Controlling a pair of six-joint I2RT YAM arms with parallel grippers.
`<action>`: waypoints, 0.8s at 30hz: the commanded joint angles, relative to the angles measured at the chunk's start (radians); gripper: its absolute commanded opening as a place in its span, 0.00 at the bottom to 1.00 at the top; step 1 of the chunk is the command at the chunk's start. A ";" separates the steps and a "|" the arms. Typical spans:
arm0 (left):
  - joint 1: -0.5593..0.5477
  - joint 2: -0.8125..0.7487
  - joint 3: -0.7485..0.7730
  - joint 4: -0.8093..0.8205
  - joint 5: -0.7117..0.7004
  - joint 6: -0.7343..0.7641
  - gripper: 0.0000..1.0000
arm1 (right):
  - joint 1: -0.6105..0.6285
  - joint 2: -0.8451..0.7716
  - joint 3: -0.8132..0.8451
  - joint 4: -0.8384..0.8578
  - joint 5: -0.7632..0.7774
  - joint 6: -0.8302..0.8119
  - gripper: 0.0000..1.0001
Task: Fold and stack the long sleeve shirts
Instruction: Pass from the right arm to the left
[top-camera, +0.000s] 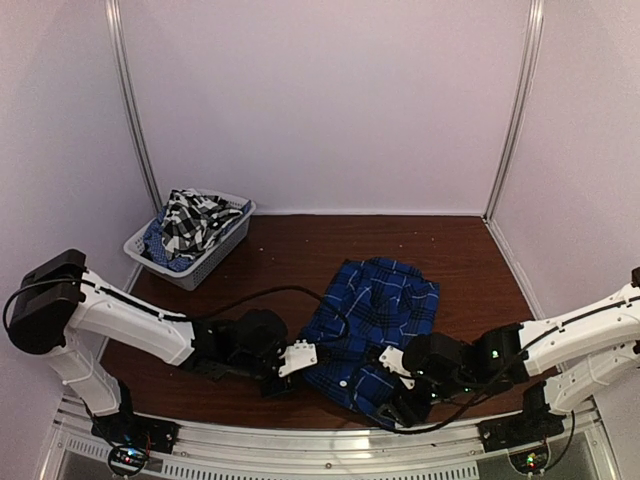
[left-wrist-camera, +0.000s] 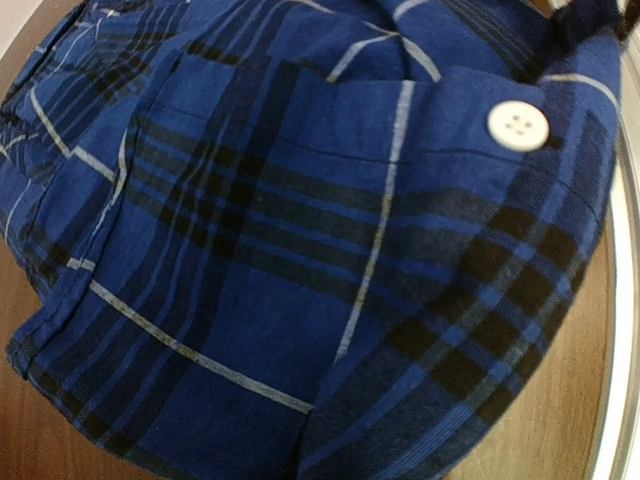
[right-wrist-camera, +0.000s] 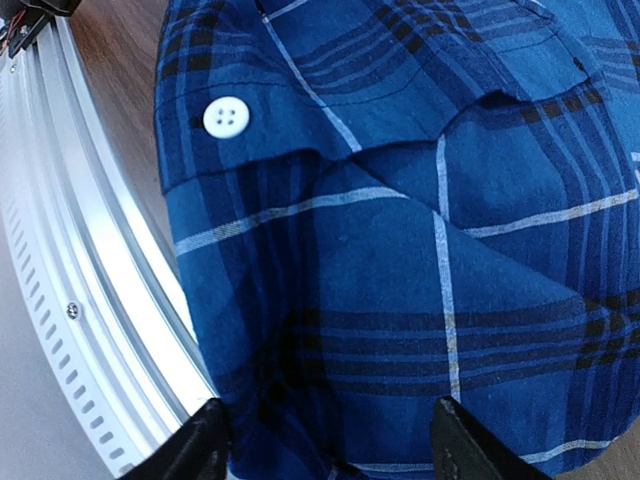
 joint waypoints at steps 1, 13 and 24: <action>0.021 0.063 0.057 -0.108 -0.070 -0.185 0.00 | 0.007 0.022 0.018 0.013 0.045 -0.012 0.74; 0.045 0.050 0.008 -0.080 -0.050 -0.372 0.00 | 0.058 0.037 0.045 0.041 0.071 -0.030 0.81; 0.045 -0.012 -0.009 -0.081 0.049 -0.343 0.00 | 0.109 0.153 0.078 0.004 0.160 -0.022 0.74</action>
